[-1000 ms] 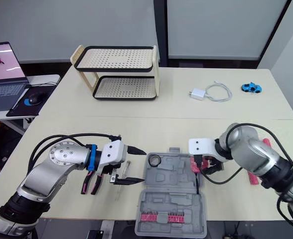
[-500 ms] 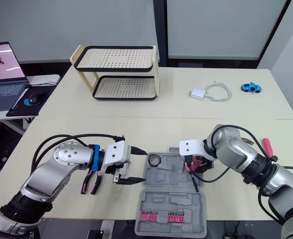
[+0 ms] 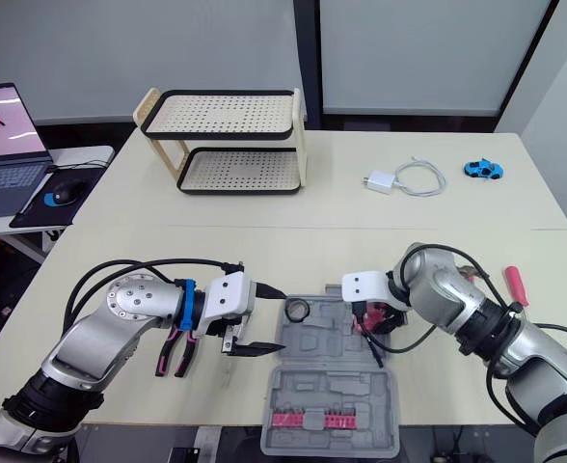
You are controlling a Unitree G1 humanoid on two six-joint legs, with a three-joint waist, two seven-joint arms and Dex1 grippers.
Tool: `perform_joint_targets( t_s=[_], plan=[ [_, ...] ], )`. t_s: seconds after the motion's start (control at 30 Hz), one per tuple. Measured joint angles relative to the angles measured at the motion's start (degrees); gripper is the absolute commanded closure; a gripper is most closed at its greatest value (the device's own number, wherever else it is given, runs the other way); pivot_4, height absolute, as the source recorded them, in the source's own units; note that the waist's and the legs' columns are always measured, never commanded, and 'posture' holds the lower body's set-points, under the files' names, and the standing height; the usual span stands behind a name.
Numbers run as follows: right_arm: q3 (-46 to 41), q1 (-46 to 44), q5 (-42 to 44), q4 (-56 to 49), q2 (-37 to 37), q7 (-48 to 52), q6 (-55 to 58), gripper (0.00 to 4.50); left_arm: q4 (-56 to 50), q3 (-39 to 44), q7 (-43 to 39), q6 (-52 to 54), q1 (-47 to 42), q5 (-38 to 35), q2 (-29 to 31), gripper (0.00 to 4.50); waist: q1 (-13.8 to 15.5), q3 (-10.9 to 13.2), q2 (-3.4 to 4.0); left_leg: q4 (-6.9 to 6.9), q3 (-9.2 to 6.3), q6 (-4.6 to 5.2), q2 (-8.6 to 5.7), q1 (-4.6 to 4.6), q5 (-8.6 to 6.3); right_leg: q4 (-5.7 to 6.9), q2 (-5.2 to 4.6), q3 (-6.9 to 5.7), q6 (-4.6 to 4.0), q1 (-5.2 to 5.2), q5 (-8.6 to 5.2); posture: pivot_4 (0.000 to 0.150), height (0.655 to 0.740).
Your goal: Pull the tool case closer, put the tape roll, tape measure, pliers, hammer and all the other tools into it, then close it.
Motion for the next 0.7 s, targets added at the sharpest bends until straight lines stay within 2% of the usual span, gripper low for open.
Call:
perform_joint_targets(
  t_s=[0.07,0.13,0.2,0.5,0.67,0.7],
  plan=[
    [-0.1,0.1,-0.1,0.0,0.1,0.0,0.0,1.31,0.0,0.0,0.0,0.0,0.0,0.0,0.0,0.0,0.0,0.0,0.0,0.0,0.0,-0.01,0.0,0.0,0.0,0.0,0.0,0.0,0.0,0.0,0.0,0.15,0.7318],
    [-0.2,0.1,-0.1,0.0,0.2,-0.1,0.1,0.56,0.0,-0.1,0.0,0.0,0.0,0.0,0.0,0.0,0.0,0.0,0.0,0.0,0.0,-0.02,0.0,0.01,0.01,0.02,0.0,0.0,0.0,0.0,0.0,0.15,0.7318],
    [-0.6,0.2,0.0,-0.4,0.5,-0.1,0.8,0.05,0.0,-0.4,0.0,0.1,-0.5,0.0,-0.2,0.0,0.0,0.0,0.0,0.01,-0.01,-0.05,0.0,0.0,0.03,0.05,0.0,0.0,-0.01,-0.01,0.0,0.15,0.7318],
    [-5.9,0.7,4.1,-9.8,-2.2,2.7,6.2,0.05,-0.2,-0.6,-0.3,3.3,-3.1,-0.3,-0.9,0.0,0.0,0.0,0.0,0.04,-0.01,-0.07,0.0,0.0,0.05,0.28,0.0,0.01,-0.01,-0.1,0.0,0.15,0.7318],
    [-12.0,5.3,8.5,-14.2,-2.3,0.3,5.0,0.05,-1.5,-0.5,-0.6,3.9,-2.7,-0.9,-0.9,0.0,0.1,0.0,0.0,0.04,0.0,-0.07,0.0,0.0,0.05,0.28,-0.01,0.02,-0.01,-0.09,0.0,0.15,0.7318],
    [-13.0,6.4,9.0,-14.5,-2.5,-0.3,4.6,0.21,-1.5,-0.5,-0.6,3.9,-2.6,-1.0,-0.9,0.0,0.1,0.0,-0.01,0.05,0.0,-0.07,-0.01,0.0,0.05,0.28,-0.01,0.02,-0.01,-0.09,0.0,0.15,0.7318]
  ],
)
